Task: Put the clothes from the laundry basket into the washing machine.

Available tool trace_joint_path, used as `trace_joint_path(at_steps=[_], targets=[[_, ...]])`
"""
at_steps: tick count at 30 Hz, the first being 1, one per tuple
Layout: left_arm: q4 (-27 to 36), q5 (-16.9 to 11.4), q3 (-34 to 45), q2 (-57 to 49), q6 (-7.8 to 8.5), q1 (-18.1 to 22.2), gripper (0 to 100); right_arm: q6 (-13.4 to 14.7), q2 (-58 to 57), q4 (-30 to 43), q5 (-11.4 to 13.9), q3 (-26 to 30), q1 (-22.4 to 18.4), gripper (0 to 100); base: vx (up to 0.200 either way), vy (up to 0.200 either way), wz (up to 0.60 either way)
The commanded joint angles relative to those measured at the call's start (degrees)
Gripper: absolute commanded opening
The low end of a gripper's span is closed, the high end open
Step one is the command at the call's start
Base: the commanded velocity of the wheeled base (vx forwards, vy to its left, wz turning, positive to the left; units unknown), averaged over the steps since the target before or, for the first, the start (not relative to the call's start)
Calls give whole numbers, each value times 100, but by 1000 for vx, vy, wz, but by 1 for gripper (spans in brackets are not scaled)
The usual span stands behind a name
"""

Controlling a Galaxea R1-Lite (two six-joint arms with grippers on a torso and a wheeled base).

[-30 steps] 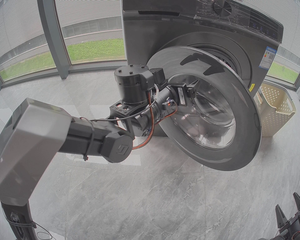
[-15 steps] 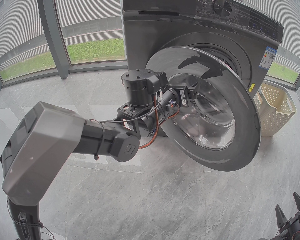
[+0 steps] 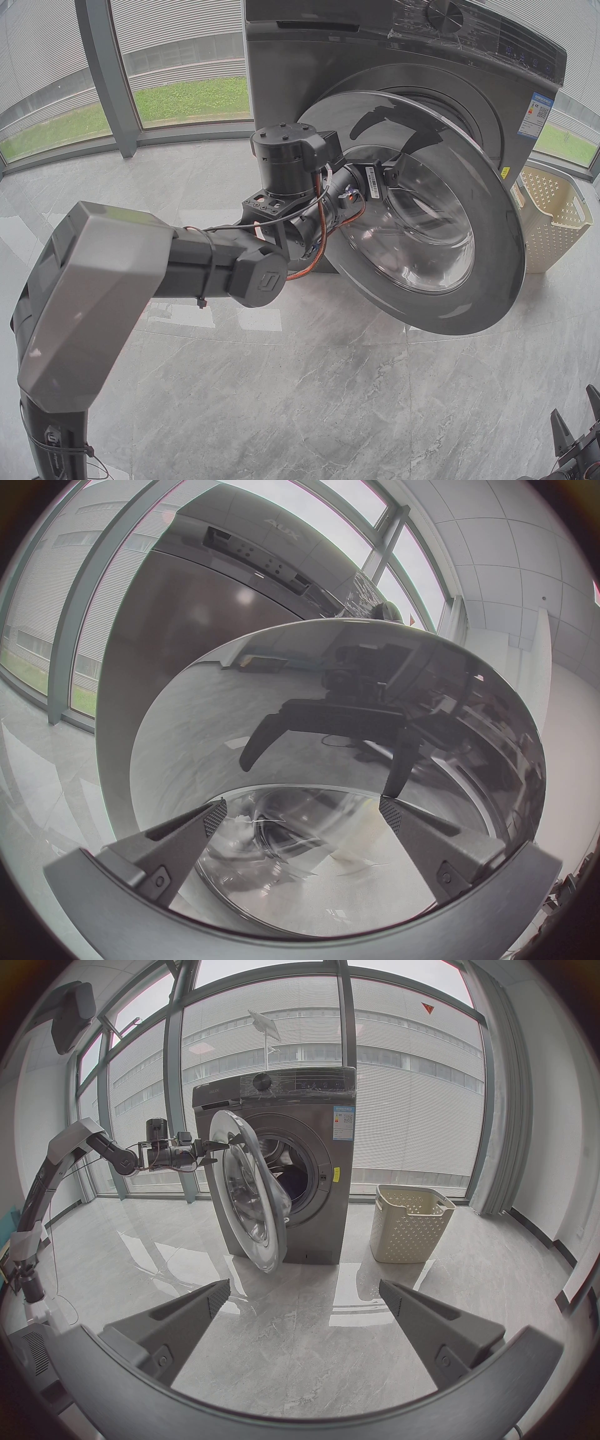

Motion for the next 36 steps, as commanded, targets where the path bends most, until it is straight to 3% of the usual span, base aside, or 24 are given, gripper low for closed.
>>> trace_joint_path(at_steps=[1,4,12,18,26,30,33,36], targets=[[107,35,-525,346,-4,-28,100,-4,-14,1,1,57,1,100,0,0,0],[204,97,-859,583,-31,-19,100,5,-14,1,-8,57,1,100,0,0,0],[485,615,-1577,1084,-92,210,100,14,-14,1,-17,57,1,100,0,0,0],[503,685,-1577,1031,-233,306,100,14,-14,1,-8,57,1,100,0,0,0],[512,756,-1577,803,-268,289,100,14,-22,1,-8,57,1,100,0,0,0],[529,756,-771,205,-426,236,100,14,-14,1,-8,57,1,100,0,0,0],[476,738,433,-507,-444,148,100,14,-14,-8,-17,57,1,100,0,0,0],[424,677,1005,-849,-444,95,100,14,-14,1,-17,57,1,100,0,0,0]])
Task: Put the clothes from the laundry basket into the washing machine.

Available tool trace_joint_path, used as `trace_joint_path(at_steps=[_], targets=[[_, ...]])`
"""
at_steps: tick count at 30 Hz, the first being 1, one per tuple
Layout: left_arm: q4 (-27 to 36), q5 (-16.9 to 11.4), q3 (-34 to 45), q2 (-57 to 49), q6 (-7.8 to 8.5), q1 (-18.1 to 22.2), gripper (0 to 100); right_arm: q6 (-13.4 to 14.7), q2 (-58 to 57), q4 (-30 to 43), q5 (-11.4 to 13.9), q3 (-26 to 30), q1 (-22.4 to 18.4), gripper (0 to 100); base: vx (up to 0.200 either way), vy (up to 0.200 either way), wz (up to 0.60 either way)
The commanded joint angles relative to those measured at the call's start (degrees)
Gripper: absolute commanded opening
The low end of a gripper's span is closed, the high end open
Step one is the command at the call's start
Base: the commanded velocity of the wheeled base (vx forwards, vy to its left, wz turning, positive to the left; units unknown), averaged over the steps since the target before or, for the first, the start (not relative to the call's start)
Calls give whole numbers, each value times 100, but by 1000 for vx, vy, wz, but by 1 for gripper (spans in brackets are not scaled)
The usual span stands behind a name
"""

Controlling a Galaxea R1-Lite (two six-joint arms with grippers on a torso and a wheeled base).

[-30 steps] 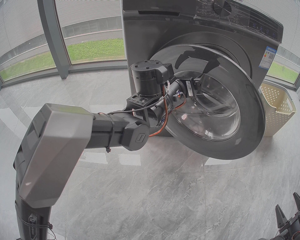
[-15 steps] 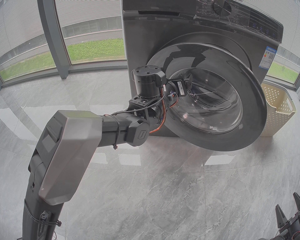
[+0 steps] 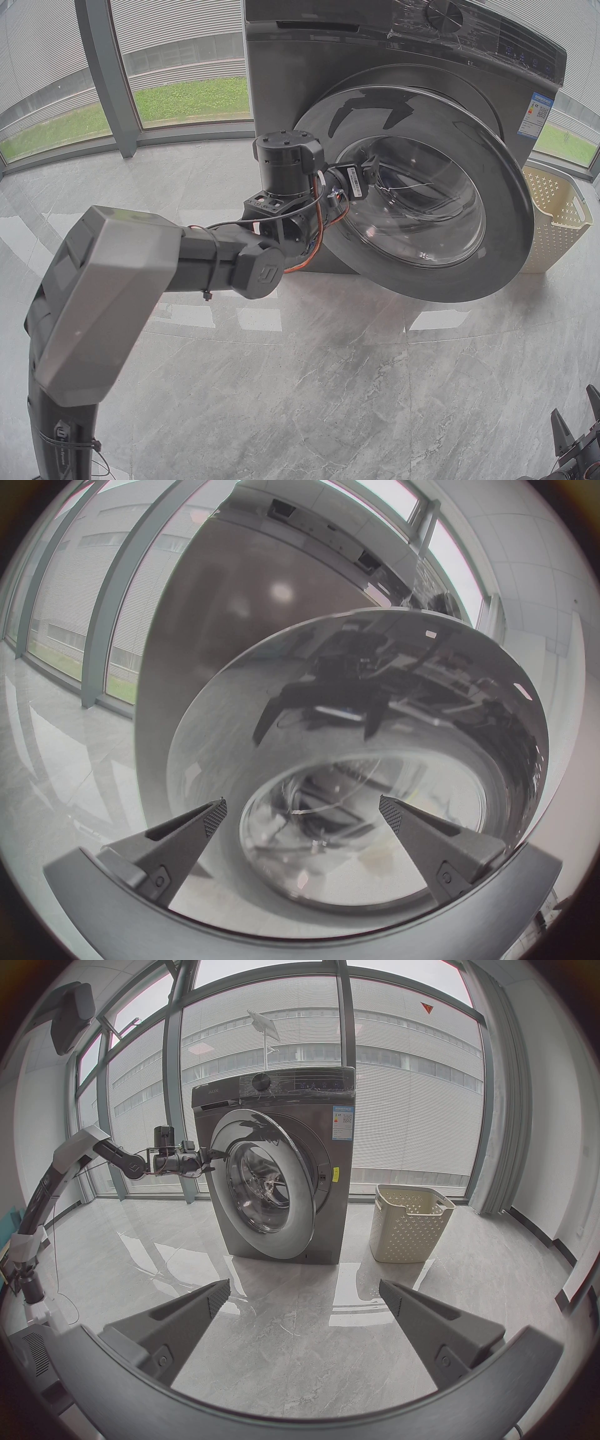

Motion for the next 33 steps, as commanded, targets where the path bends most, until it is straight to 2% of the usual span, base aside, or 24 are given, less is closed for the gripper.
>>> trace_joint_path(at_steps=[1,6,11,12,13,14,16,18,20,22,23,26,31,33], targets=[[-218,-106,2035,-1463,-39,-136,100,-4,-14,1,-3,57,1,100,0,0,0],[-587,-150,2528,-1683,-39,-75,100,-12,-14,1,6,57,1,100,0,0,0],[-605,-212,3204,-2061,-30,-75,100,-4,-14,1,-3,66,1,100,0,0,0],[-613,-317,3785,-2377,-30,-136,100,-4,-14,1,-3,57,1,100,0,0,0],[-613,-326,3846,-2412,-21,-145,100,-4,-22,1,-3,57,1,100,0,0,0],[-693,-370,4637,-2878,14,-303,100,-4,-14,1,-3,57,1,100,0,0,0],[-877,-361,5481,-3361,40,-505,100,-4,-14,1,-3,57,1,100,0,0,0],[-1088,-370,6105,-3757,111,-558,100,-4,-14,-8,-3,57,1,100,0,0,0],[-1431,-387,6957,-4451,322,-558,100,-4,-14,1,-3,57,1,100,0,0,0],[-1580,-414,7520,-4970,445,-496,100,-12,-14,1,-3,57,1,100,0,0,0],[-1589,-405,7555,-5005,445,-496,100,-12,-14,1,-3,57,1,100,0,0,0],[-1607,-396,8381,-5945,550,-461,100,-12,-14,1,-3,57,1,100,0,0,0],[-1536,-414,9330,-7106,814,-39,100,-12,-14,1,6,57,1,100,0,0,0],[-1510,-414,9576,-7580,831,119,100,-12,-14,1,6,57,1,100,0,0,0]])
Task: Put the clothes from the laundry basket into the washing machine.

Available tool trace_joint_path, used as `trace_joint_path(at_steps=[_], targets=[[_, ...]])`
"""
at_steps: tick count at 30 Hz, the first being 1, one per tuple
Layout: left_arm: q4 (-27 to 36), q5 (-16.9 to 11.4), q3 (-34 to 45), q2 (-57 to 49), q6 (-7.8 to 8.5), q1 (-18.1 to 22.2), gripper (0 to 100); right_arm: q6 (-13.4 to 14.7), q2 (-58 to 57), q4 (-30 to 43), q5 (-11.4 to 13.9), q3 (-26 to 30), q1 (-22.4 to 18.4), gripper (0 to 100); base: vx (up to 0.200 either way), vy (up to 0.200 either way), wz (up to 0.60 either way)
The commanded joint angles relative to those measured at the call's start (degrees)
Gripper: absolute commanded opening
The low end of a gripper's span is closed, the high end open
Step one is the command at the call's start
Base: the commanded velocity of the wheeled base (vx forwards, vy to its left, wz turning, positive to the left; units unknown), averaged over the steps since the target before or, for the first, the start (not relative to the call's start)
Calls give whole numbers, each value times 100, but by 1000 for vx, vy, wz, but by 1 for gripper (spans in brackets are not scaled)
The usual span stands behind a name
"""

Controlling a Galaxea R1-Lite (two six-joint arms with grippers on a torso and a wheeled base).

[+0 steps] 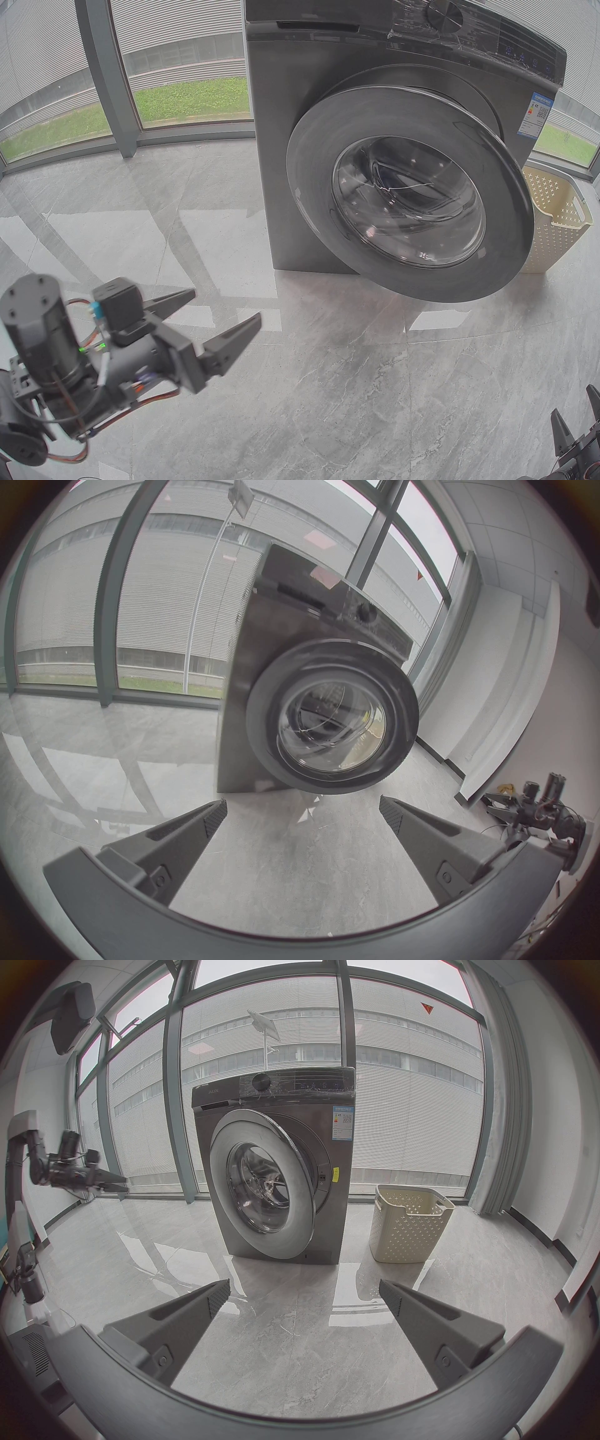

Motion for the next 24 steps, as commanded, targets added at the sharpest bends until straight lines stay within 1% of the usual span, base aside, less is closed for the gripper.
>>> trace_joint_path(at_steps=[1,4,7,9,10,11,12,14,17,19,21,23,24], targets=[[-99,-27,1709,-2628,317,516,100,-13,-22,1,8,57,1,100,0,0,0],[191,-27,1928,-3252,343,920,100,-13,-14,1,8,57,1,100,0,0,0],[648,-53,2051,-3902,387,1404,100,-4,-22,1,8,57,1,100,0,0,0],[982,-88,2078,-4324,405,1623,100,-4,-14,1,8,57,1,100,0,0,0],[1219,-150,2104,-4588,405,1790,100,-4,-14,1,8,57,1,100,0,0,0],[1316,-168,2122,-4676,405,1870,100,-4,-14,1,8,57,1,100,0,0,0],[1641,-255,2192,-5019,414,2177,100,-4,-22,1,8,57,9,100,0,0,0],[2045,-387,2289,-5484,414,2502,100,-4,-14,1,8,57,9,100,0,0,0],[2766,-669,2297,-6328,405,2836,100,-4,-22,1,8,57,9,100,0,0,0],[3293,-739,2227,-6829,396,3038,100,-4,-14,1,8,57,9,100,0,0,0],[3777,-774,2148,-7163,405,3346,100,-4,-22,1,8,57,9,100,0,0,0],[4023,-853,2174,-7330,440,3619,100,-4,-22,1,8,57,9,100,0,0,0],[4084,-906,2236,-7436,493,3812,100,-4,-22,1,8,57,9,100,0,0,0]])
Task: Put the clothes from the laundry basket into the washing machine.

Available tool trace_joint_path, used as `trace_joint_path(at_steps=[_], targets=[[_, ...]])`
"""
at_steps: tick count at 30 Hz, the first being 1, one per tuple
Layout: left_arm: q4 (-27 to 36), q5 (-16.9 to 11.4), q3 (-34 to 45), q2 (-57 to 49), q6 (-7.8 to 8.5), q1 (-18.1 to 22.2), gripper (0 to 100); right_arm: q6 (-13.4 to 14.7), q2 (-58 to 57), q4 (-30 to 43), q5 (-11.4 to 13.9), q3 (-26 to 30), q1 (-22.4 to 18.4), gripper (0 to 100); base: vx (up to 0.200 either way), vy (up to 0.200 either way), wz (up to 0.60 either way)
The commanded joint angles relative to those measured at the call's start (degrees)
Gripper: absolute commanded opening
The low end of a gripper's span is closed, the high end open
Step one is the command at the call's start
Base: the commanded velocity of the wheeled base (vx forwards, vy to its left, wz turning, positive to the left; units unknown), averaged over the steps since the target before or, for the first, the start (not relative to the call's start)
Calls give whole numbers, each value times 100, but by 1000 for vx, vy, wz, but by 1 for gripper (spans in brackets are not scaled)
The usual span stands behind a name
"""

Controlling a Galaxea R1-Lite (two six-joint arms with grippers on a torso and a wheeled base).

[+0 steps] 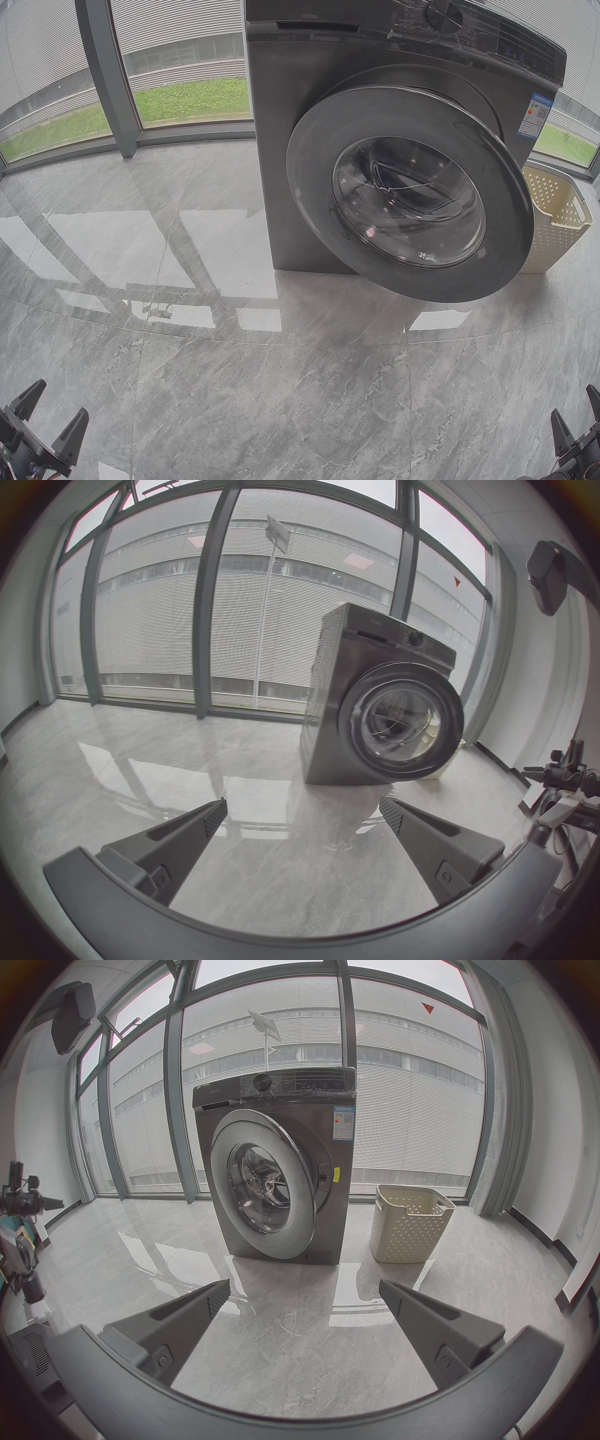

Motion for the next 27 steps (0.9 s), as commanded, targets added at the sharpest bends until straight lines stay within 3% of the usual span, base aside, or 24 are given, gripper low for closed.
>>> trace_joint_path(at_steps=[1,6,7,11,12,16,19,20,27], targets=[[627,-271,127,-1460,104,1016,100,-1,-22,1,0,57,2,100,0,0,0],[1022,-543,162,-1926,34,1412,100,-1,-14,1,0,57,2,100,0,0,0],[1356,-455,153,-1970,43,1438,100,-1,-14,1,8,57,2,100,0,0,0],[1303,441,162,-1961,52,1438,100,-1,-22,1,0,57,2,100,0,0,0],[1330,520,162,-1961,34,1438,100,-1,-22,1,8,57,2,100,0,0,0],[1365,424,145,-1944,131,1421,100,-1,-14,1,8,57,2,100,0,0,0],[1541,37,153,-1944,359,1403,100,-1,-14,1,0,57,-7,100,0,0,0],[1541,-16,153,-1944,359,1403,100,-1,-14,1,0,57,2,100,0,0,0],[1611,-25,153,-1952,430,1412,100,-1,-14,1,0,57,-7,100,0,0,0]])
